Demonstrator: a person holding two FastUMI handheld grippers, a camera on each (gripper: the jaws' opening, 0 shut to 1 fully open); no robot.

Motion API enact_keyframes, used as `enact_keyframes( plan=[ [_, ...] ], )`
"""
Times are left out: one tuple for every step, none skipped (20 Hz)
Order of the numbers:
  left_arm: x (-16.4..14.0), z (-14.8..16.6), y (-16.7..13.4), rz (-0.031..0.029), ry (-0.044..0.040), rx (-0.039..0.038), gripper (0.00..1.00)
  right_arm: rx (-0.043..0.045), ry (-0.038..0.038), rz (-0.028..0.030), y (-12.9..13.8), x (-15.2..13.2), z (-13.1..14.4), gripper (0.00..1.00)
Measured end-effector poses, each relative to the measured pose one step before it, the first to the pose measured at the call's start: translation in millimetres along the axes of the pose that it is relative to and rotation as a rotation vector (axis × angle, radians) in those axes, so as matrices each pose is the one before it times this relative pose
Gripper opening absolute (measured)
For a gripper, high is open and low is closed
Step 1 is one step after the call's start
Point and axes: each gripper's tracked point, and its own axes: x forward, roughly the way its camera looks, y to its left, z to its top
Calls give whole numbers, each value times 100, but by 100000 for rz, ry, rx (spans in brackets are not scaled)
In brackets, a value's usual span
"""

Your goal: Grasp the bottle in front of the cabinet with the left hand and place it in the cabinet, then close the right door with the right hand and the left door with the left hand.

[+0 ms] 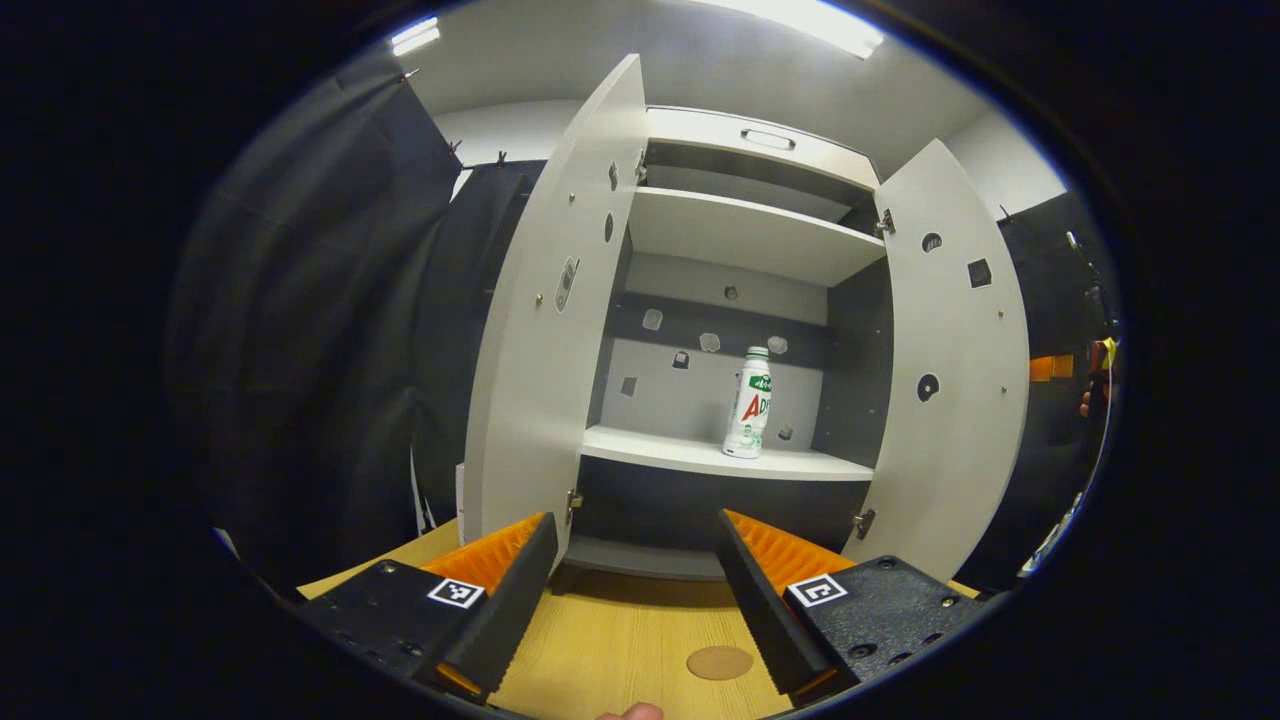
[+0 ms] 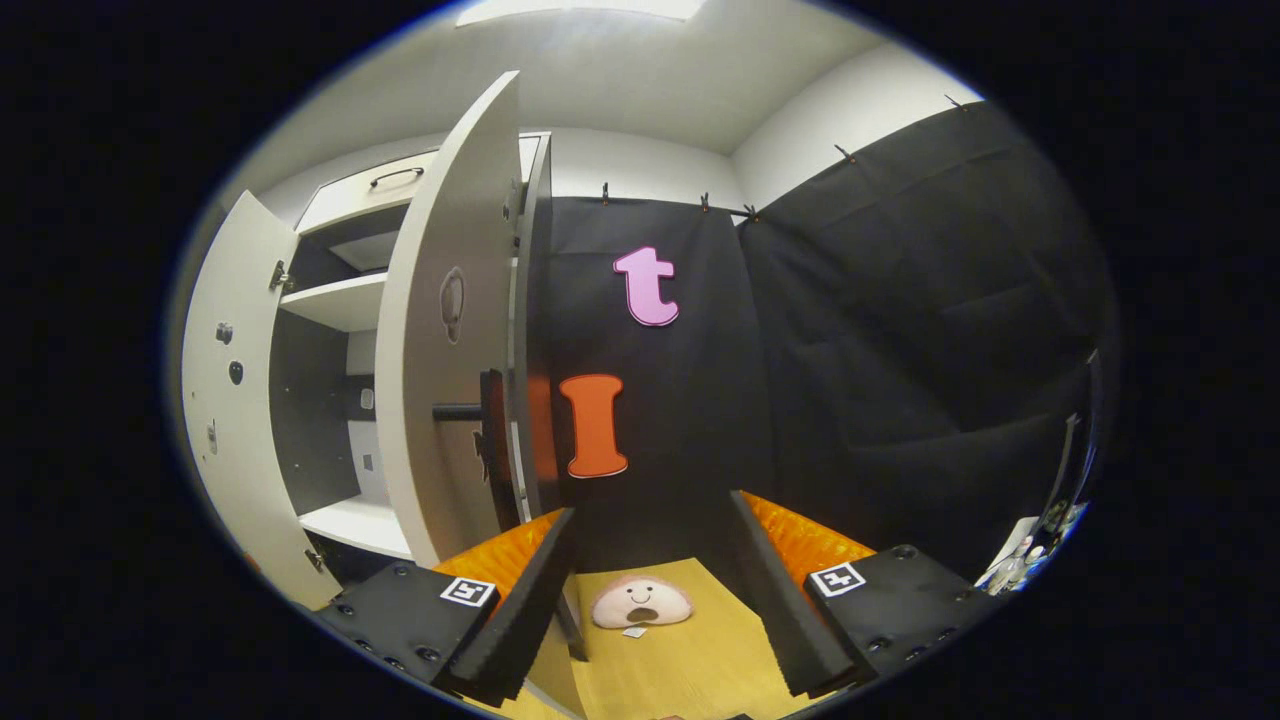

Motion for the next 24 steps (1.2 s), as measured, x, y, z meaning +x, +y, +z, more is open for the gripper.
enact_keyframes(
  plan=[
    [-98,130,182,543,-145,11,95,-181,573,543,294,669,158,98],
    [-120,9,131,227,-38,-256,95,-540,379,-671,-40,359,88,98],
    [-134,78,109,508,-121,-339,95,-294,-1382,-1111,-411,260,340,87],
    [-106,7,84,467,-32,-276,95,219,-1198,-50,121,292,386,96],
    [-90,-103,162,413,298,-261,95,135,-932,371,164,221,341,96],
    [-38,-39,159,283,248,-200,95,-512,-483,381,36,44,51,97],
    [-6,15,86,265,147,-6,95,-774,-310,833,23,14,-16,96],
    [107,22,90,237,-170,-83,95,-41,-449,1476,228,-42,13,100],
    [178,136,-181,-370,-192,-706,95,129,655,1334,288,3,-146,96],
    [118,268,-471,-1070,-416,-1367,95,244,558,956,100,64,-170,96],
    [208,258,-581,-1435,-822,-1577,95,330,619,352,165,14,-117,95],
    [230,122,-515,-1309,-665,-1111,95,29,291,227,217,-70,-44,95],
    [264,180,-526,-1181,-457,-357,95,-271,87,381,293,-129,-96,95],
    [171,46,-556,-1105,-356,150,95,-472,62,735,336,-112,-80,95],
    [243,-69,-526,-1102,-22,119,95,-57,28,2093,644,-104,-42,85],
    [162,-52,-532,-1276,212,-488,95,357,462,1802,713,-85,-47,100],
    [151,-14,-492,-1295,155,-941,95,492,678,1727,730,-98,-127,92],
    [11,-62,-297,-831,74,-750,95,254,25,1277,625,-133,-49,82],
    [138,-86,-102,-241,442,-145,95,49,-41,626,480,-21,8,92],
    [-8,-19,24,248,364,272,95,-216,-306,197,428,11,54,92],
    [-32,-32,217,477,22,319,95,-534,-64,133,402,29,-12,92],
    [-145,12,223,748,-55,300,95,-340,-155,152,333,-64,-21,81],
    [-87,90,353,1091,4,294,95,-99,315,249,430,2,10,81],
    [-164,42,356,1195,-64,262,95,317,306,419,502,1,-88,81]
  ],
)
